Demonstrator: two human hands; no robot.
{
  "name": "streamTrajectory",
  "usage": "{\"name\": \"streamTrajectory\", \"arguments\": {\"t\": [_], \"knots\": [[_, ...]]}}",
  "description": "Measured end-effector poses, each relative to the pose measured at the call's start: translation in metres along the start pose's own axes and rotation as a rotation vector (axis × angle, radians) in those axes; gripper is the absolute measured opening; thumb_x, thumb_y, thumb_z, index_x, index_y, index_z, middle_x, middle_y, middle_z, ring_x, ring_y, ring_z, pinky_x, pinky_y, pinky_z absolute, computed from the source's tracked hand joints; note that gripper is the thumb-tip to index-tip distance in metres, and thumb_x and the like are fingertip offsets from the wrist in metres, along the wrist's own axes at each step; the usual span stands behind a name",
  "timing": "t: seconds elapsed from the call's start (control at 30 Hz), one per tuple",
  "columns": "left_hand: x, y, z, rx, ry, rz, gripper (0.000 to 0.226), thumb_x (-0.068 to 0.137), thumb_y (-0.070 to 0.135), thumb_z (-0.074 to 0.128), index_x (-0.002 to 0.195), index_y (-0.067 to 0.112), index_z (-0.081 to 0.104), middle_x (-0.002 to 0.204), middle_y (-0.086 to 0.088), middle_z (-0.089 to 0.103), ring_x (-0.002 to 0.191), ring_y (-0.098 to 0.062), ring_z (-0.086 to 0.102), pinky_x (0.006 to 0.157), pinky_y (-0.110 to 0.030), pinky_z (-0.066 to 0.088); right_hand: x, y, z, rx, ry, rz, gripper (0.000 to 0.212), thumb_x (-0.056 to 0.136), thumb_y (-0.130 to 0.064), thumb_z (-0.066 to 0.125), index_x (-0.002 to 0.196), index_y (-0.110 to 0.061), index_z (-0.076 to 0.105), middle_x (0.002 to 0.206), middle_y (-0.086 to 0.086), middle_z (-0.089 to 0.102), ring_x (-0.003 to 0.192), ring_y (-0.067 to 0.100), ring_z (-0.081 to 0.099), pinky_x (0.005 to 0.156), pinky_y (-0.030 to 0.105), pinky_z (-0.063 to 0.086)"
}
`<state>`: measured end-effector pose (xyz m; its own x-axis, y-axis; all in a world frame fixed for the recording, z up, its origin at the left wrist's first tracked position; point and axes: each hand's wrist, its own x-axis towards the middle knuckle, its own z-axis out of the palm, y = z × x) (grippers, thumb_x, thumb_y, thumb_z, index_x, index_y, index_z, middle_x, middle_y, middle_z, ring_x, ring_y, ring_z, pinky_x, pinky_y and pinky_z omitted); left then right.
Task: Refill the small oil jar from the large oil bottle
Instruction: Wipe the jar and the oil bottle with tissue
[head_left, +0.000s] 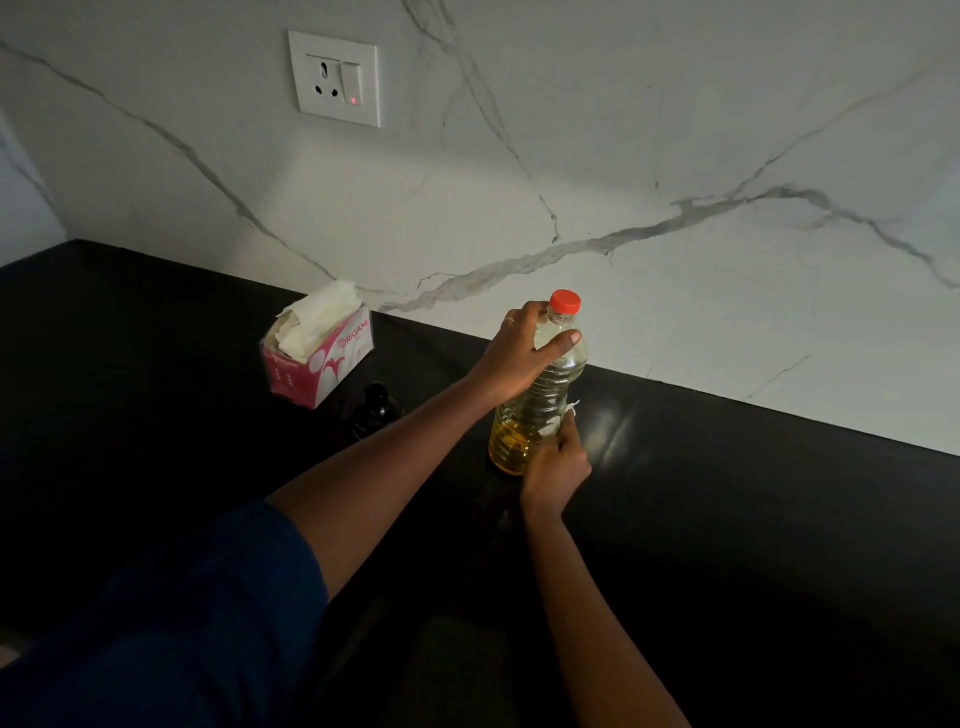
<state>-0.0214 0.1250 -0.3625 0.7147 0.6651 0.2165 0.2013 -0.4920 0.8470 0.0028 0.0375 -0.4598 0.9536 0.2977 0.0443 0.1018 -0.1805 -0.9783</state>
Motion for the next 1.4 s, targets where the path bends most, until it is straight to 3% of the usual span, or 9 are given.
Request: {"name": "streamTrajectory", "arguments": {"t": [0.17, 0.33, 0.63, 0.7, 0.87, 1.07, 1.17, 1.3, 1.4], "knots": [[-0.001, 0.003, 0.001, -0.013, -0.005, -0.002, 0.054, 0.092, 0.037, 0.052, 0.136, 0.013, 0.034, 0.134, -0.014, 0.04, 0.124, -0.026, 0.044, 0.098, -0.036, 0.041, 0.005, 0.016, -0.001, -0.076, -0.1, 0.091, 0.042, 0.092, 0.003, 0.036, 0.128, -0.009, 0.055, 0.081, 0.004, 0.062, 0.052, 0.002, 0.047, 0.041, 0.008, 0.038], [-0.002, 0.004, 0.0, -0.019, 0.003, -0.013, 0.054, 0.092, 0.036, 0.052, 0.137, 0.012, 0.033, 0.137, -0.014, 0.039, 0.125, -0.027, 0.043, 0.096, -0.034, 0.04, -0.011, 0.021, 0.0, -0.025, -0.063, 0.13, 0.038, 0.092, 0.004, 0.035, 0.124, 0.0, 0.057, 0.068, 0.003, 0.054, 0.05, 0.004, 0.041, 0.038, 0.008, 0.033], [-0.005, 0.006, 0.001, -0.012, 0.01, -0.013, 0.054, 0.091, 0.037, 0.053, 0.136, 0.013, 0.035, 0.135, -0.014, 0.04, 0.123, -0.027, 0.044, 0.095, -0.033, 0.04, 0.005, 0.022, -0.002, -0.019, -0.097, 0.222, 0.042, 0.09, 0.001, 0.033, 0.119, -0.007, 0.063, 0.083, 0.004, 0.063, 0.058, 0.004, 0.047, 0.047, 0.014, 0.038], [-0.005, 0.006, 0.002, -0.011, 0.01, -0.013, 0.054, 0.091, 0.038, 0.053, 0.136, 0.013, 0.035, 0.135, -0.014, 0.04, 0.123, -0.027, 0.044, 0.097, -0.035, 0.041, 0.0, 0.027, -0.002, -0.015, -0.112, 0.274, 0.042, 0.089, 0.001, 0.032, 0.117, -0.007, 0.063, 0.085, 0.003, 0.064, 0.063, 0.007, 0.053, 0.052, 0.018, 0.041], [-0.004, 0.006, 0.001, -0.006, 0.009, -0.022, 0.054, 0.091, 0.038, 0.053, 0.136, 0.014, 0.034, 0.135, -0.013, 0.04, 0.123, -0.026, 0.044, 0.097, -0.036, 0.041, -0.008, 0.019, 0.0, 0.082, -0.035, 0.291, 0.039, 0.093, -0.004, 0.035, 0.12, -0.009, 0.063, 0.106, 0.008, 0.068, 0.098, 0.021, 0.063, 0.086, 0.034, 0.051], [-0.005, 0.007, 0.0, -0.047, 0.008, -0.015, 0.057, 0.088, 0.039, 0.056, 0.135, 0.017, 0.032, 0.134, -0.011, 0.043, 0.121, -0.025, 0.046, 0.099, -0.041, 0.043, 0.012, 0.012, -0.006, 0.076, -0.108, 0.271, 0.043, 0.089, 0.0, 0.036, 0.117, -0.013, 0.065, 0.087, -0.004, 0.066, 0.07, 0.005, 0.057, 0.062, 0.018, 0.044], [-0.005, 0.008, -0.002, -0.046, 0.003, -0.028, 0.056, 0.089, 0.037, 0.057, 0.132, 0.016, 0.028, 0.135, -0.009, 0.044, 0.12, -0.024, 0.048, 0.097, -0.04, 0.044, 0.013, 0.018, -0.007, 0.041, -0.147, 0.329, 0.042, 0.087, 0.003, 0.034, 0.108, -0.011, 0.068, 0.079, -0.004, 0.063, 0.069, 0.007, 0.055, 0.068, 0.025, 0.046], [-0.004, 0.01, -0.006, 0.012, 0.017, -0.009, 0.05, 0.09, 0.031, 0.057, 0.128, 0.009, 0.032, 0.132, -0.01, 0.047, 0.117, -0.024, 0.049, 0.09, -0.032, 0.042, 0.009, 0.021, -0.009, 0.076, -0.145, 0.373, 0.042, 0.09, 0.003, 0.035, 0.119, -0.01, 0.063, 0.098, 0.0, 0.064, 0.082, 0.009, 0.054, 0.078, 0.026, 0.046], [-0.003, 0.011, -0.007, 0.119, 0.121, 0.005, 0.047, 0.088, 0.031, 0.059, 0.125, 0.007, 0.042, 0.134, -0.014, 0.04, 0.121, -0.028, 0.042, 0.1, -0.039, 0.038, 0.017, 0.019, -0.007, 0.086, -0.162, 0.409, 0.041, 0.09, 0.003, 0.035, 0.112, -0.011, 0.067, 0.095, 0.001, 0.064, 0.087, 0.013, 0.056, 0.074, 0.026, 0.045]]}}
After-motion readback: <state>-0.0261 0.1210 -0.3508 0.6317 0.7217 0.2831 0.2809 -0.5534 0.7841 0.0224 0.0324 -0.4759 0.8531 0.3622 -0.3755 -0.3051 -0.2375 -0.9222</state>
